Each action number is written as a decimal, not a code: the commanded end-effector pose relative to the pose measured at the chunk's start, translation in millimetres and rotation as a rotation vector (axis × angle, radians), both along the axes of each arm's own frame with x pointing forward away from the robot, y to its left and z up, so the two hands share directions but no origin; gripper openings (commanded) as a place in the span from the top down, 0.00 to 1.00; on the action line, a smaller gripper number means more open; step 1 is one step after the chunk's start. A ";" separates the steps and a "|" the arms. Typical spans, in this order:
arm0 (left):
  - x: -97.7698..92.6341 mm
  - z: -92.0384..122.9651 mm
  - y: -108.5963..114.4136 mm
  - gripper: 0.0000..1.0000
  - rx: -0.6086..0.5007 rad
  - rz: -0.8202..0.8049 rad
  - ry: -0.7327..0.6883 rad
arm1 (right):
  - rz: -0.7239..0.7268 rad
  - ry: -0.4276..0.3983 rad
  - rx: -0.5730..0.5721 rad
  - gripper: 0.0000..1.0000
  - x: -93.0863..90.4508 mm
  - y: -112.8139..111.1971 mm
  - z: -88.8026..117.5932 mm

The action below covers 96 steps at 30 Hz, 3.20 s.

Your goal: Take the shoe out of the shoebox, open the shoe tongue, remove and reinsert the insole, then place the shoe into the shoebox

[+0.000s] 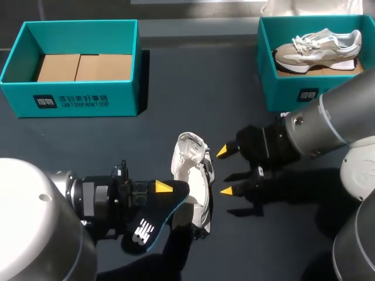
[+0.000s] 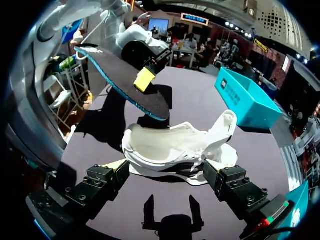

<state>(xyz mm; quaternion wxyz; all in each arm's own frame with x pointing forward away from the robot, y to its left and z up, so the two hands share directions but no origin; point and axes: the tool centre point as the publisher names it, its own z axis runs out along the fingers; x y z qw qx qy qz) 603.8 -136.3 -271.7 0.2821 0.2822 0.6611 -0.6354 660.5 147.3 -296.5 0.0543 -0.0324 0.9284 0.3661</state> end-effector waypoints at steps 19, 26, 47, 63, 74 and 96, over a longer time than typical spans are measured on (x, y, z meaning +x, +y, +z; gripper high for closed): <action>-7.1 6.5 -21.4 1.00 0.056 0.003 -0.010 | -0.012 -0.040 -0.118 0.00 0.9 3.0 -30.4; -3.3 -2.3 -26.9 1.00 0.062 -0.003 0.002 | -0.009 -0.070 -0.118 0.00 3.9 8.2 -24.8; 24.7 -42.7 -46.9 1.00 0.080 -0.027 0.084 | -0.009 -0.070 -0.118 0.00 3.9 8.2 -24.8; 53.1 -77.2 -51.2 1.00 0.099 -0.008 0.100 | -0.009 -0.070 -0.118 0.00 3.9 8.2 -24.8; 70.8 -98.4 -51.9 1.00 0.133 0.030 0.116 | -0.009 -0.070 -0.118 0.00 3.9 8.2 -24.8; 56.4 -57.4 -50.1 0.66 0.104 0.013 0.078 | -0.009 -0.070 -0.118 0.00 3.9 8.2 -24.8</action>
